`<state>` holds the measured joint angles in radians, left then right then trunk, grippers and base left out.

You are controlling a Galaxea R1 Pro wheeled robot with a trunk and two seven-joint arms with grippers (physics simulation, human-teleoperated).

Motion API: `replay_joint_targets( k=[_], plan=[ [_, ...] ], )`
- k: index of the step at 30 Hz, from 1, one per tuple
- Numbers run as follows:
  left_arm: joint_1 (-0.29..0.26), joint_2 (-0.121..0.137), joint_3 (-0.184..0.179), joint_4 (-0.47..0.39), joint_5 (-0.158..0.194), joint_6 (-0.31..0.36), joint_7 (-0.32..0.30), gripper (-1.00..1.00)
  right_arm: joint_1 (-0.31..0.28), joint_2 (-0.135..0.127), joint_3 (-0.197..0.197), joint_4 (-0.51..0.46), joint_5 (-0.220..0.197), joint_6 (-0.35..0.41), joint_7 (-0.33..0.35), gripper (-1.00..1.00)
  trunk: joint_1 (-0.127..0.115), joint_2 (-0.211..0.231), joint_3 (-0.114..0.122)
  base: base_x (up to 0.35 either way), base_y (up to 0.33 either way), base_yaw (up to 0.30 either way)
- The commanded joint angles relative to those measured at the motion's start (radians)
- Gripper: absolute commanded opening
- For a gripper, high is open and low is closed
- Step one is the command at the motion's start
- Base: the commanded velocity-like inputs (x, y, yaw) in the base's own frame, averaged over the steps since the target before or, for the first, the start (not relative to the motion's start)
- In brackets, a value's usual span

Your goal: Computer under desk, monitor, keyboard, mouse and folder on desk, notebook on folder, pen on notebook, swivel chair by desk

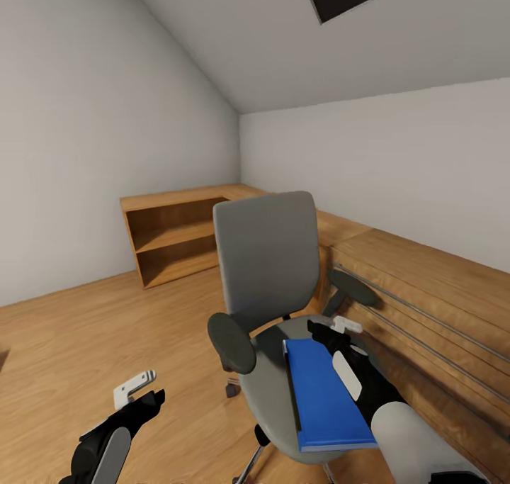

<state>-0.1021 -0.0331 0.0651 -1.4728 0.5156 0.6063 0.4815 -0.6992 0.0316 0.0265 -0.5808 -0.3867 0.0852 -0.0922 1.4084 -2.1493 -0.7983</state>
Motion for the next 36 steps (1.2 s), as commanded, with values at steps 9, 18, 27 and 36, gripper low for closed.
replay_joint_targets(
  k=[9,18,27,36],
  plan=[
    [-0.001,0.001,-0.021,0.003,0.007,0.003,0.004,1.00,0.000,-0.001,0.068,-0.004,0.108,0.008,-0.075,1.00,0.008,-0.015,-0.007,0.000,0.000,0.000],
    [-0.001,0.003,-0.027,0.004,0.006,0.003,0.003,1.00,0.000,-0.001,0.075,-0.004,0.114,0.012,-0.079,1.00,0.008,-0.015,-0.007,0.087,0.000,0.000],
    [-0.001,0.002,-0.028,0.005,0.006,0.002,0.002,1.00,0.000,0.001,0.075,-0.004,0.112,0.099,-0.078,1.00,0.008,-0.015,-0.007,0.066,0.000,0.000],
    [-0.001,0.002,-0.028,0.005,0.006,0.003,0.003,1.00,0.000,0.001,0.075,-0.004,0.112,0.148,-0.078,1.00,0.008,-0.015,-0.007,0.013,0.000,0.000]
  ],
)
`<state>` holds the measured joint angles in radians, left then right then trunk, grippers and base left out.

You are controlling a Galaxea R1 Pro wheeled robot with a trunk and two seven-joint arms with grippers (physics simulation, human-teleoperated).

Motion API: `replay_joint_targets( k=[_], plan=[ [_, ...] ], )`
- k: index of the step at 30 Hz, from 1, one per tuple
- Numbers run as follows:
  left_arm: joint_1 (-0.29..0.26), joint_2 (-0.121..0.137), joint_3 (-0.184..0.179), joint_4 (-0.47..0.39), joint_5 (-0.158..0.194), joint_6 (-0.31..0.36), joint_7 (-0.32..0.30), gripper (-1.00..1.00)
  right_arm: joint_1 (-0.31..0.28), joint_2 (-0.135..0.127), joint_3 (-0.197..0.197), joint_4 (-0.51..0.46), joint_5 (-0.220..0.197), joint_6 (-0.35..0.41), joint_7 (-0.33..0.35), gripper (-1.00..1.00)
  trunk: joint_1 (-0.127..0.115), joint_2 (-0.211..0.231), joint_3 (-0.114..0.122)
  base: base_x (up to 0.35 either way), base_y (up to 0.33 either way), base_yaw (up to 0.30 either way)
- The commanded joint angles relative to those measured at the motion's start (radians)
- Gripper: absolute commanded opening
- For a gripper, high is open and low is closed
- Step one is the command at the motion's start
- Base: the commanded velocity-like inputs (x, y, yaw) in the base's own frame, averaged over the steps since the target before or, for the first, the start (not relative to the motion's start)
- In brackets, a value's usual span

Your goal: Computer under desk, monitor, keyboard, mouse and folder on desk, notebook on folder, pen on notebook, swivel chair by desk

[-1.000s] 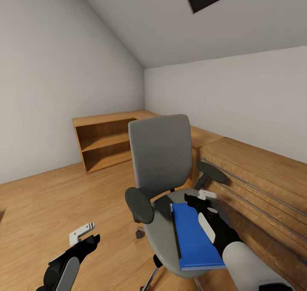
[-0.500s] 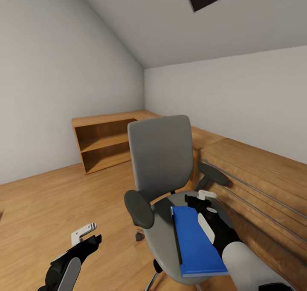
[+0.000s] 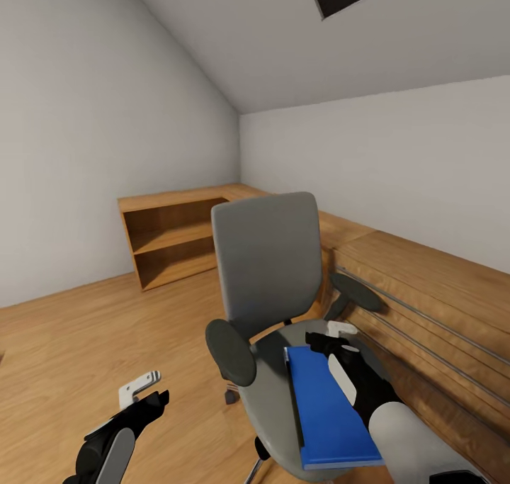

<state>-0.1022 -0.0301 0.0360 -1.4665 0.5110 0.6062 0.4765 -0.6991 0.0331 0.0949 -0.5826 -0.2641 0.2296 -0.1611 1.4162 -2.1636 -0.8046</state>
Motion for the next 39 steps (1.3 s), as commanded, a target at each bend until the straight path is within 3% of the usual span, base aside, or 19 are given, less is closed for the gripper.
replay_joint_targets(
  k=[1,14,19,27,39],
  plan=[
    [-0.001,-0.001,0.001,-0.001,0.010,0.003,0.007,1.00,0.000,-0.001,0.006,-0.002,-0.010,0.005,-0.009,1.00,0.000,0.000,-0.001,0.018,0.000,0.000],
    [-0.001,-0.001,0.001,-0.002,0.009,0.001,0.007,1.00,0.000,0.001,0.008,-0.002,-0.010,0.014,-0.009,1.00,0.000,0.000,-0.001,0.111,0.000,0.000],
    [-0.001,-0.001,0.001,-0.002,0.009,0.002,0.007,1.00,0.000,0.003,0.040,-0.002,-0.010,0.026,-0.009,1.00,0.000,0.000,-0.001,0.122,0.000,0.000],
    [-0.001,-0.002,0.002,-0.007,0.011,0.002,0.011,1.00,-0.001,0.004,0.049,-0.002,-0.010,0.066,-0.008,1.00,0.000,0.000,-0.001,0.007,0.000,0.000],
    [-0.001,-0.002,0.002,-0.008,0.011,0.001,0.013,1.00,-0.001,0.008,0.049,-0.002,-0.010,0.076,-0.009,1.00,0.046,-0.084,-0.039,0.000,0.000,0.000]
  ],
)
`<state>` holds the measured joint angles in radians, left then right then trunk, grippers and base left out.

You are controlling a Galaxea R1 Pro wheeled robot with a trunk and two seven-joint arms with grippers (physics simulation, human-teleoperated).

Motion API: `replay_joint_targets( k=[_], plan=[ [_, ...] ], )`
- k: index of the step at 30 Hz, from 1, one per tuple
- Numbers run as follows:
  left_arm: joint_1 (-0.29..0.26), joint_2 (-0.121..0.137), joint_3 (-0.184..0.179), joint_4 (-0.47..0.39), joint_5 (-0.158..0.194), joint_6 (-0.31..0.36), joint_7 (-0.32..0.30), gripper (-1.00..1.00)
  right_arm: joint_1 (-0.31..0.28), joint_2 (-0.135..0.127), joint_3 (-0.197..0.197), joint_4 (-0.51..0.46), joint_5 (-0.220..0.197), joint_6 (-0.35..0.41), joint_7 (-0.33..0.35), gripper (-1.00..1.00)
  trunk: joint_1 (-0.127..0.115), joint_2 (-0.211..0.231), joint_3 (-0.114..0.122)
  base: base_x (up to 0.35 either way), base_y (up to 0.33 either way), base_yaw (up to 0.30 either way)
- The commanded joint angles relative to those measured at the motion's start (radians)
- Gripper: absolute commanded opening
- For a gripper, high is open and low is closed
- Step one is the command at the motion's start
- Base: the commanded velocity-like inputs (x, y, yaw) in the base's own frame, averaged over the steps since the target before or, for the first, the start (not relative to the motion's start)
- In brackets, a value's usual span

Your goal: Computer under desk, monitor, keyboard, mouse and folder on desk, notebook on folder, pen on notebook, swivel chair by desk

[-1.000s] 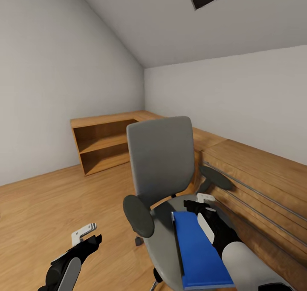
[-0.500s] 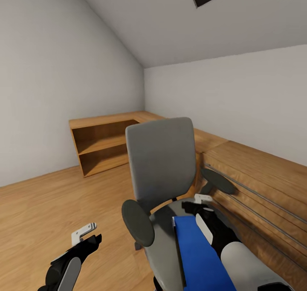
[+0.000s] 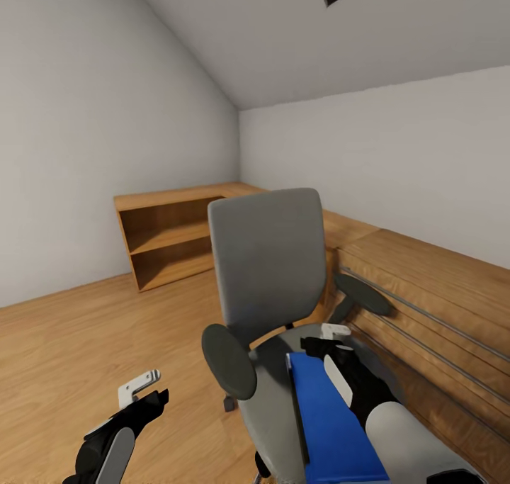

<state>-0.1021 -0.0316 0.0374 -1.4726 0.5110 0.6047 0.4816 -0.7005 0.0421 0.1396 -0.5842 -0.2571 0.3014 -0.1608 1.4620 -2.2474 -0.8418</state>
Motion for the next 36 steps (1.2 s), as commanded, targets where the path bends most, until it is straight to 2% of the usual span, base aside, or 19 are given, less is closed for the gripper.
replay_joint_targets(
  k=[1,11,19,36],
  plan=[
    [-0.001,-0.001,0.001,-0.002,0.011,0.003,0.008,1.00,0.000,-0.001,0.005,0.000,-0.017,0.004,-0.009,1.00,0.000,-0.001,-0.001,0.000,0.000,0.000],
    [-0.001,0.004,0.001,0.006,0.009,0.005,0.003,1.00,0.001,0.001,0.006,0.000,-0.017,0.004,-0.010,1.00,0.000,-0.001,-0.001,-0.007,0.000,0.000],
    [-0.001,0.003,0.000,0.006,0.009,0.004,0.003,1.00,0.000,0.001,0.006,0.000,-0.017,0.004,-0.011,1.00,0.000,-0.001,-0.001,-0.167,0.000,0.000],
    [-0.001,0.002,-0.001,0.007,0.009,0.004,0.003,1.00,0.001,0.001,0.006,0.000,-0.016,0.005,-0.011,1.00,0.000,-0.001,-0.001,-0.008,0.000,0.000]
  ],
)
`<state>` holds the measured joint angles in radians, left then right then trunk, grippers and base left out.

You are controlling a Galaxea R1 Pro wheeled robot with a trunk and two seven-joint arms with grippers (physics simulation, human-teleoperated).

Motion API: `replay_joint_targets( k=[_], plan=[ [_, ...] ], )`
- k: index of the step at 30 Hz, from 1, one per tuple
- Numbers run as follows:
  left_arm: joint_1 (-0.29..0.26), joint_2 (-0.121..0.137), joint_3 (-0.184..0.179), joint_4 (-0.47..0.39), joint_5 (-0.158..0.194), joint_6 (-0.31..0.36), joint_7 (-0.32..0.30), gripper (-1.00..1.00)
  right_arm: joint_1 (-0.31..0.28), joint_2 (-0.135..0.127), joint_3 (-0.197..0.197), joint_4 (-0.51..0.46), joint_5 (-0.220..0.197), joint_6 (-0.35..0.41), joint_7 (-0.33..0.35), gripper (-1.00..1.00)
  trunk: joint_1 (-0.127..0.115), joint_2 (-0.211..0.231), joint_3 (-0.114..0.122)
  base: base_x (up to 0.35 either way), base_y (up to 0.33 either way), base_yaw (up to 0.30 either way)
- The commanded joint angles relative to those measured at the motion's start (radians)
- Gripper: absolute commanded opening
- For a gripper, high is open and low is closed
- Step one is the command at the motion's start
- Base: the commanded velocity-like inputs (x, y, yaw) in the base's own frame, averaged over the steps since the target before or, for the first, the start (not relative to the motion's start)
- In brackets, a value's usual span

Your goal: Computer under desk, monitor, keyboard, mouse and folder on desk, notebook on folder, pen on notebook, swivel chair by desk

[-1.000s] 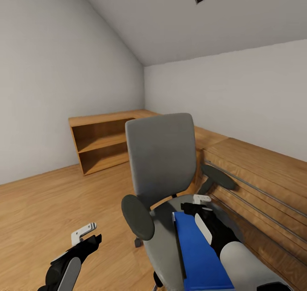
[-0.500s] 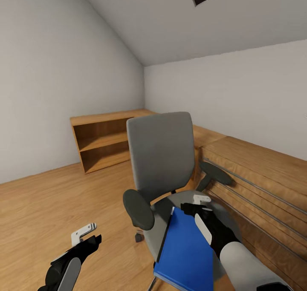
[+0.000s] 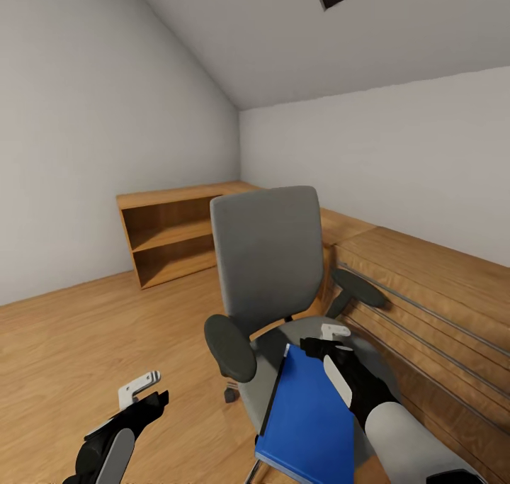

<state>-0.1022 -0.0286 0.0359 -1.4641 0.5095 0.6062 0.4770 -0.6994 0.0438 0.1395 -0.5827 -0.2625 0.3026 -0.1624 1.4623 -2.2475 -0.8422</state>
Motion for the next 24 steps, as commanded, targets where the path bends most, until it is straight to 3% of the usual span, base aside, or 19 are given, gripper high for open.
replay_joint_targets(
  k=[1,10,24],
  plan=[
    [-0.001,-0.001,0.001,-0.002,0.011,0.003,0.008,1.00,0.000,-0.001,0.006,-0.002,-0.011,0.003,-0.009,1.00,0.000,-0.001,-0.001,-0.083,0.000,0.000],
    [-0.001,-0.001,0.001,-0.001,0.011,0.003,0.009,1.00,0.000,-0.002,0.005,-0.003,-0.011,0.001,-0.009,1.00,0.000,-0.001,-0.001,-0.029,0.000,0.000],
    [-0.001,-0.001,0.001,-0.001,0.012,0.003,0.009,1.00,0.000,-0.003,0.003,-0.029,-0.011,-0.003,-0.009,1.00,-0.054,0.097,0.043,0.000,0.000,0.000]
  ],
)
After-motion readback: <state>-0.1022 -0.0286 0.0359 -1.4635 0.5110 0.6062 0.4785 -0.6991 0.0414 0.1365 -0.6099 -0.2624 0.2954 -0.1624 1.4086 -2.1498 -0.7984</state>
